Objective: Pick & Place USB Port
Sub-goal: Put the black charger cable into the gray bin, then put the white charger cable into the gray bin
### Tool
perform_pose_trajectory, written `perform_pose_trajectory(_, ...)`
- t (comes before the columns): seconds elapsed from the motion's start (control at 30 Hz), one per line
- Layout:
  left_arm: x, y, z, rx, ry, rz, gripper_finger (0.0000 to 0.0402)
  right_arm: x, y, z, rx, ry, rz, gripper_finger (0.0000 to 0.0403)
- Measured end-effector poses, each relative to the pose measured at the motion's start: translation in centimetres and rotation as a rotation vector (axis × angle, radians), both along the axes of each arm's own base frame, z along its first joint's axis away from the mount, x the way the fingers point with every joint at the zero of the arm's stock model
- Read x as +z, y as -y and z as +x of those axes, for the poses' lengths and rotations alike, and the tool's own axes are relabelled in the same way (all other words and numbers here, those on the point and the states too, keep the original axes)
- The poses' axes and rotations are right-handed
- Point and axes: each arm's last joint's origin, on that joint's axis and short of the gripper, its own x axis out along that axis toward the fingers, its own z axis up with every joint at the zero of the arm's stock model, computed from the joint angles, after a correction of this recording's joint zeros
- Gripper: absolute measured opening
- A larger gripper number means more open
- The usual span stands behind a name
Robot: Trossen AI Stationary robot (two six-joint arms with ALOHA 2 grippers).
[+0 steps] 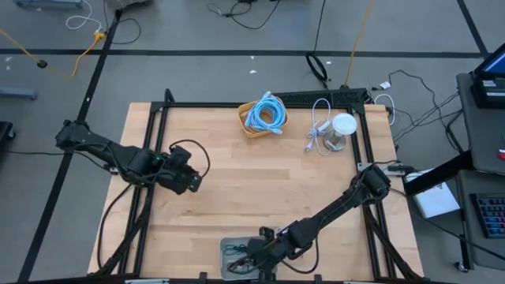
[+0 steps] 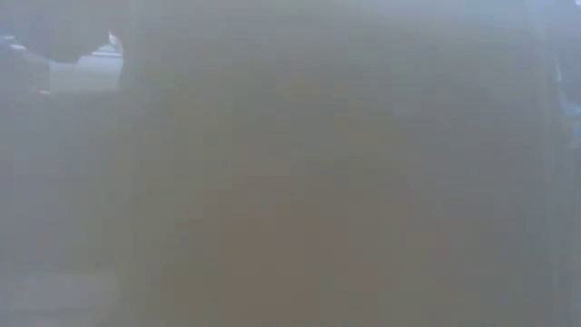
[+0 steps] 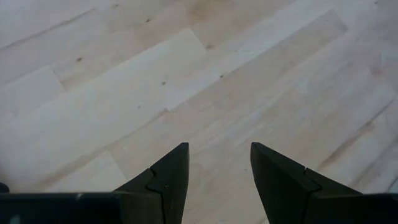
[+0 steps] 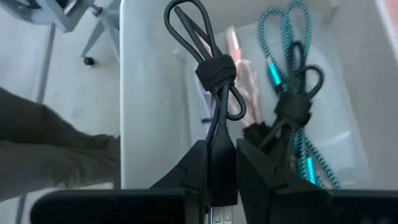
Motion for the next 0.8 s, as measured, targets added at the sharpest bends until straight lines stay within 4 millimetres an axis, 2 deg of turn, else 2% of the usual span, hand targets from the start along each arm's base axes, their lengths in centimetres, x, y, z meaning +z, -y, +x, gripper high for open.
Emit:
perform_pose_trajectory(0.37,0.02,-0.06,0.01,0.008,0.006,0.013,0.0175,0.01,-0.12,-0.10,0.065,-0.005,0.006,0.0053)
perform_pose_trajectory(0.47,0.02,-0.06,0.01,0.010,0.007,0.013,0.0175,0.32,-0.36,0.17,0.120,0.055,0.010,0.0080)
perform_pose_trajectory(0.67,0.03,-0.06,0.01,0.021,0.012,0.010,0.0175,0.67,-0.49,0.49,0.109,0.109,0.017,0.0154)
perform_pose_trajectory(0.8,0.03,-0.06,0.01,0.024,0.013,0.009,0.0175,0.79,-0.27,0.77,0.095,0.121,0.028,0.0182)
